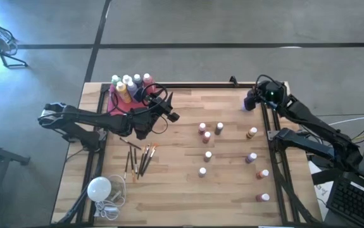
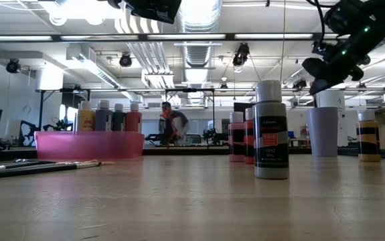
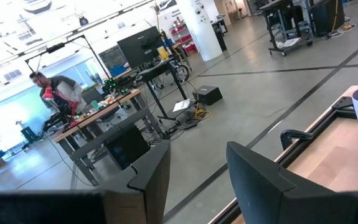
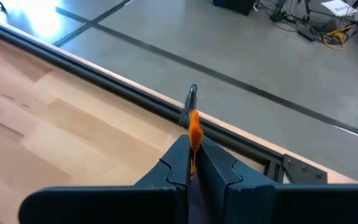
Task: Pick & Place Paint Supplies
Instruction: Put the gold paint brush into the purple cup
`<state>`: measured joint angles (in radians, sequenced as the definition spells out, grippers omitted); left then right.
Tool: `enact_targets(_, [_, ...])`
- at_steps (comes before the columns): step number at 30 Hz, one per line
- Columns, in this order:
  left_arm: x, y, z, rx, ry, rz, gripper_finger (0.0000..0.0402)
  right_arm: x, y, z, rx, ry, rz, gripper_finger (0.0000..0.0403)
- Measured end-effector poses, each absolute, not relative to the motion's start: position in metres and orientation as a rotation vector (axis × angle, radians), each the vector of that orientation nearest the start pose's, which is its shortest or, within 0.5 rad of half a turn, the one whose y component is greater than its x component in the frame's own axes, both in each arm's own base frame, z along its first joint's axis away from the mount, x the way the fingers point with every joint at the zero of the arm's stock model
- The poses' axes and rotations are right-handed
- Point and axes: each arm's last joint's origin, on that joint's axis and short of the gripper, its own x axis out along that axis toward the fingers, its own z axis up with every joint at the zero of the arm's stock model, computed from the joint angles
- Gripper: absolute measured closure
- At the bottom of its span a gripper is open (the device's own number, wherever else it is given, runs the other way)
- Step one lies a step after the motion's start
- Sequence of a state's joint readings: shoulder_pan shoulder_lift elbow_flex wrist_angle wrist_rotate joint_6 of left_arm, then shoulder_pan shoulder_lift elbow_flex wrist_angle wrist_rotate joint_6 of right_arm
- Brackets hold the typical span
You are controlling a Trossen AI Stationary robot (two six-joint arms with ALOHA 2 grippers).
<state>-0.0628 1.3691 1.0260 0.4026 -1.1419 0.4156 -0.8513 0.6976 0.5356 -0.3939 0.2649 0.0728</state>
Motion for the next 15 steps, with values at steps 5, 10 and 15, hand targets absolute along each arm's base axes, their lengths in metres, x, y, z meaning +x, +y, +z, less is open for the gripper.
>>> enact_targets(5, [0.299, 0.007, 0.341, 0.339, 0.173, 1.072, 0.0239, 0.095, -0.12, 0.236, 0.24, 0.512, -1.109, 0.039])
enact_targets(10, [0.299, 0.008, 0.341, 0.339, 0.173, 1.072, 0.0239, 0.097, -0.122, 0.231, 0.249, 0.507, -1.107, 0.039])
enact_targets(15, [0.299, 0.007, 0.341, 0.339, 0.173, 1.072, 0.0239, 0.099, -0.122, 0.233, 0.255, 0.461, -1.06, 0.039])
